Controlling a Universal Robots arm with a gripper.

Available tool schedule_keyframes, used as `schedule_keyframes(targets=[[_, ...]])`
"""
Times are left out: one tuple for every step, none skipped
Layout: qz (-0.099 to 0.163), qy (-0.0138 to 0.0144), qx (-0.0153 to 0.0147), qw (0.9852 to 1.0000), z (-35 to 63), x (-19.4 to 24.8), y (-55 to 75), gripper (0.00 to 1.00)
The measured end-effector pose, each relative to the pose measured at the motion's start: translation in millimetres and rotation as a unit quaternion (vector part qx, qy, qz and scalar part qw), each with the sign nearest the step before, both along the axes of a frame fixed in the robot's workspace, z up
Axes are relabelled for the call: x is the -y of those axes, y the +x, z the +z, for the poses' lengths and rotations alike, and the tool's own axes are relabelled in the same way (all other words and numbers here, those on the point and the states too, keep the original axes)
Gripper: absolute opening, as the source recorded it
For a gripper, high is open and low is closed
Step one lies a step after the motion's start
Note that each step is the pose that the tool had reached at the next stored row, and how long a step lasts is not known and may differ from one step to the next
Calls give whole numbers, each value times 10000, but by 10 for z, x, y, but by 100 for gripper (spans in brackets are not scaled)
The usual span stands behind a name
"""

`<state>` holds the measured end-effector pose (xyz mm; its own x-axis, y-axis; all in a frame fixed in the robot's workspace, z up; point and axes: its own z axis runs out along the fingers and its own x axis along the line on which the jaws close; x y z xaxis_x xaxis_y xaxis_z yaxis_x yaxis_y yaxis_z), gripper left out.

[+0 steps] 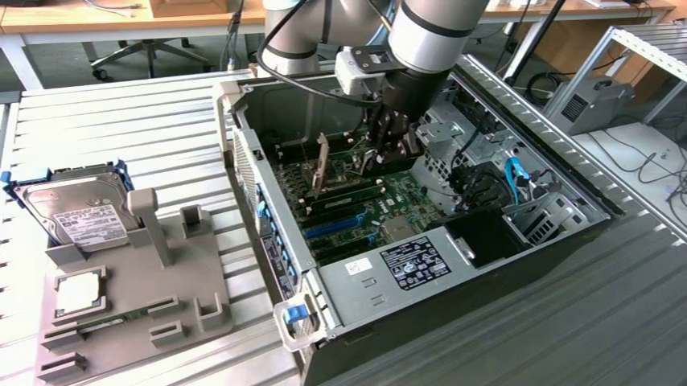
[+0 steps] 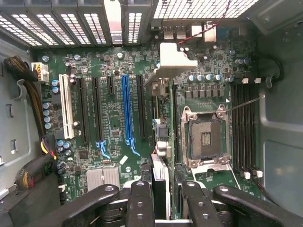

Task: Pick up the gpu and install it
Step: 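Insert the gpu into the slot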

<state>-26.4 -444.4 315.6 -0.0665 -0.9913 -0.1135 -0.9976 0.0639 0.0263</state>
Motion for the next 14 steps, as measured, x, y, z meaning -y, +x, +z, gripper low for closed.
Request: schedule_keyframes(targets=[[0, 0, 0, 10000, -3, 0, -5, 29], [0, 0, 0, 10000, -6, 0, -11, 29], [0, 0, 0, 10000, -9, 1, -17, 29], [0, 0, 0, 10000, -10, 1, -22, 29], [0, 0, 0, 10000, -14, 1, -25, 29], [0, 0, 0, 10000, -17, 3, -28, 29], [0, 0, 0, 10000, -19, 6, -31, 29], [0, 0, 0, 10000, -20, 11, -33, 29], [0, 1, 0, 10000, -22, 17, -36, 29], [0, 0, 0, 10000, -23, 31, -41, 29], [-1, 0, 0, 10000, -23, 42, -45, 29], [-1, 0, 0, 10000, -24, 53, -47, 29], [-1, 0, 0, 10000, -25, 63, -50, 29], [0, 0, 0, 10000, -26, 72, -52, 29]])
